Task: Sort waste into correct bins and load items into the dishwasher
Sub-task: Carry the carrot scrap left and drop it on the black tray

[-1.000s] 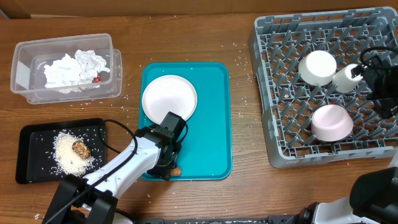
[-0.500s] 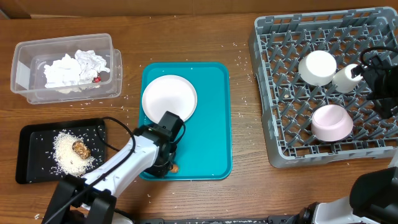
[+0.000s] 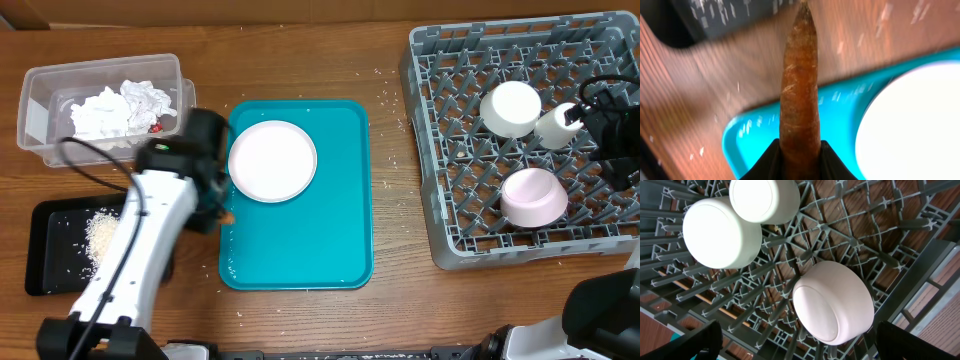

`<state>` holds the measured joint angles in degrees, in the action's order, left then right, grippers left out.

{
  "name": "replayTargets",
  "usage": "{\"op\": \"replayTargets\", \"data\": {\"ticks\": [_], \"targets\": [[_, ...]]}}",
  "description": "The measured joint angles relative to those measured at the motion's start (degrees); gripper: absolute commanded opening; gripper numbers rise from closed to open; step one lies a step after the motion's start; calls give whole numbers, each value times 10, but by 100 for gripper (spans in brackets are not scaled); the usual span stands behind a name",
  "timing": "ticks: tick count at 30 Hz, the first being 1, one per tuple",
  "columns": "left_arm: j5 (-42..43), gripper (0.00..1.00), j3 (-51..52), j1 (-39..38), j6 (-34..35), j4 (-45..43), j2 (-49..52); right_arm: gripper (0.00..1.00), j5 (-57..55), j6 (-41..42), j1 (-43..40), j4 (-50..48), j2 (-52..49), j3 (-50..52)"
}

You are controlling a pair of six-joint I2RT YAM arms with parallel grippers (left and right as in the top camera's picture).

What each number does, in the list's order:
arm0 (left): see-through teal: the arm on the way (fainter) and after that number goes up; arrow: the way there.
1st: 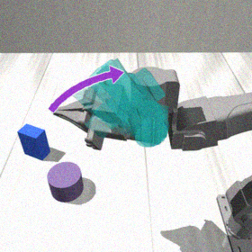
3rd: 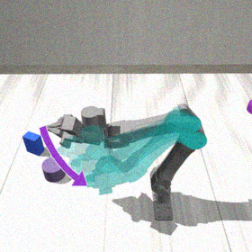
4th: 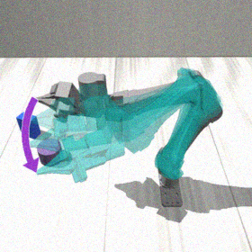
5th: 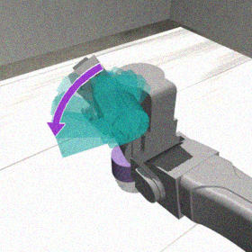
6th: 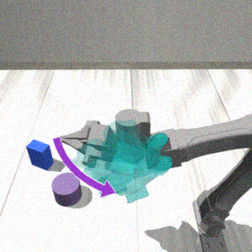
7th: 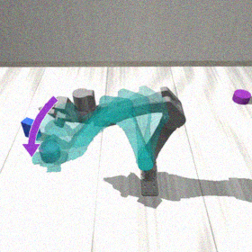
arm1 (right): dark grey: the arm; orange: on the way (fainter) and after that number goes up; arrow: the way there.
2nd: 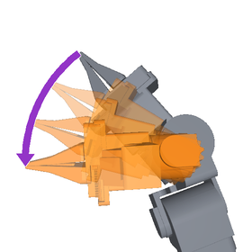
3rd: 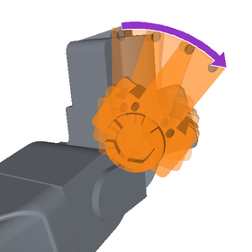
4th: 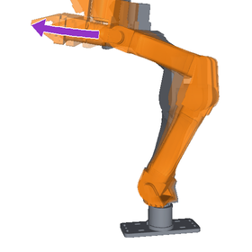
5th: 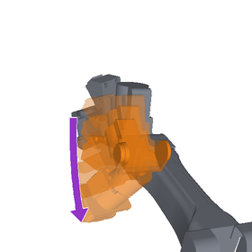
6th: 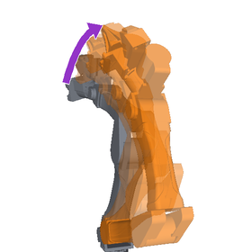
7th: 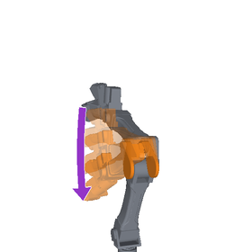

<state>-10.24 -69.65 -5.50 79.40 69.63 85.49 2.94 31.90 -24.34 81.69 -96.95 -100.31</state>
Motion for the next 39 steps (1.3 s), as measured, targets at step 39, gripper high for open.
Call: {"op": "replayTargets", "data": {"ticks": [39], "targets": [[-57,48,14,301,-132,-86,132,100,0,0,0,0,0,0]]}}
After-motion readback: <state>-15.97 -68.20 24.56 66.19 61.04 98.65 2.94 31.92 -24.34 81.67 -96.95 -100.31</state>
